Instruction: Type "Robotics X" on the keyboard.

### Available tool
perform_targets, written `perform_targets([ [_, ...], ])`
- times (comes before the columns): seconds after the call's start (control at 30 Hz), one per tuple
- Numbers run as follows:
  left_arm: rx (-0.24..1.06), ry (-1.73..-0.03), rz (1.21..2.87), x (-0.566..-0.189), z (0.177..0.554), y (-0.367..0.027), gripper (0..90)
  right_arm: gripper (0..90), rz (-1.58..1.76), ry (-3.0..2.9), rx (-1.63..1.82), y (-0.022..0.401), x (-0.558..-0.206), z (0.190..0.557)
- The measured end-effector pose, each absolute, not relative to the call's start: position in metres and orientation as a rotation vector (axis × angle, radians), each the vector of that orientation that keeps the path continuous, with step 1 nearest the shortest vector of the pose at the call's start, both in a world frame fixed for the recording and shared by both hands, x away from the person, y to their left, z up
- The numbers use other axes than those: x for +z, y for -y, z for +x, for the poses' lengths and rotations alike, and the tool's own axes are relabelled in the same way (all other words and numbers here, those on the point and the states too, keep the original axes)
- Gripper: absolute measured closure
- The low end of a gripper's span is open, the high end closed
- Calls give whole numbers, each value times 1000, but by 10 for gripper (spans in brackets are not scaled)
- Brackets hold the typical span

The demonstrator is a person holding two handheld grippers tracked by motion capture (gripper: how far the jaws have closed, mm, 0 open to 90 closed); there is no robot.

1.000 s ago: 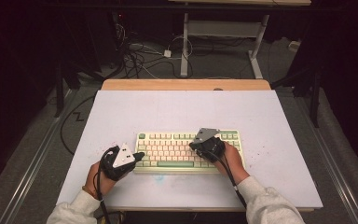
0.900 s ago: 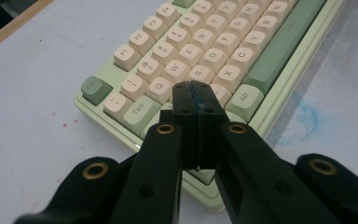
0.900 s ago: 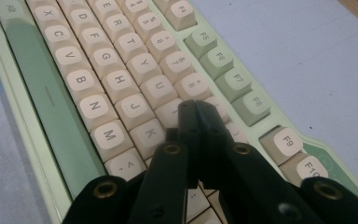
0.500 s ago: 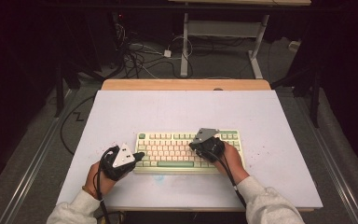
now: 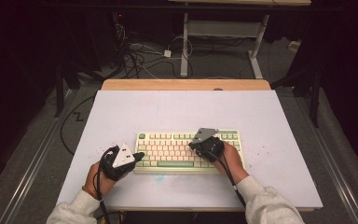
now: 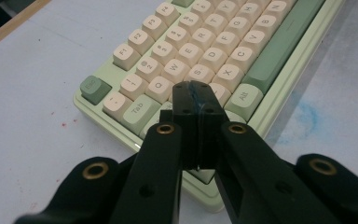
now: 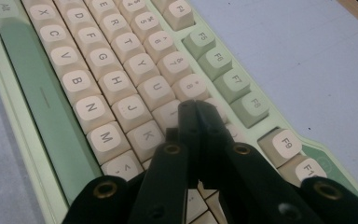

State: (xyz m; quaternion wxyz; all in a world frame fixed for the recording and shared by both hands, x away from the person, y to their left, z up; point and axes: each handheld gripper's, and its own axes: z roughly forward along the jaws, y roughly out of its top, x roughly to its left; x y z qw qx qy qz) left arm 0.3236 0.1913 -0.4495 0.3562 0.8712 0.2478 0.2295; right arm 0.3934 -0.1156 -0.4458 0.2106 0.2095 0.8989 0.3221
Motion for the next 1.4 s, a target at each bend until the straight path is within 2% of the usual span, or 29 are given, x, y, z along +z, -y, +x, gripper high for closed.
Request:
perform_targets([
  [0.63, 588, -637, 2253, -450, 324, -190, 877, 900, 579, -2525, 845, 113, -446, 394],
  [1.4, 598, -632, 2248, -447, 323, -189, 877, 900, 580, -2410, 1041, 131, -426, 373],
])
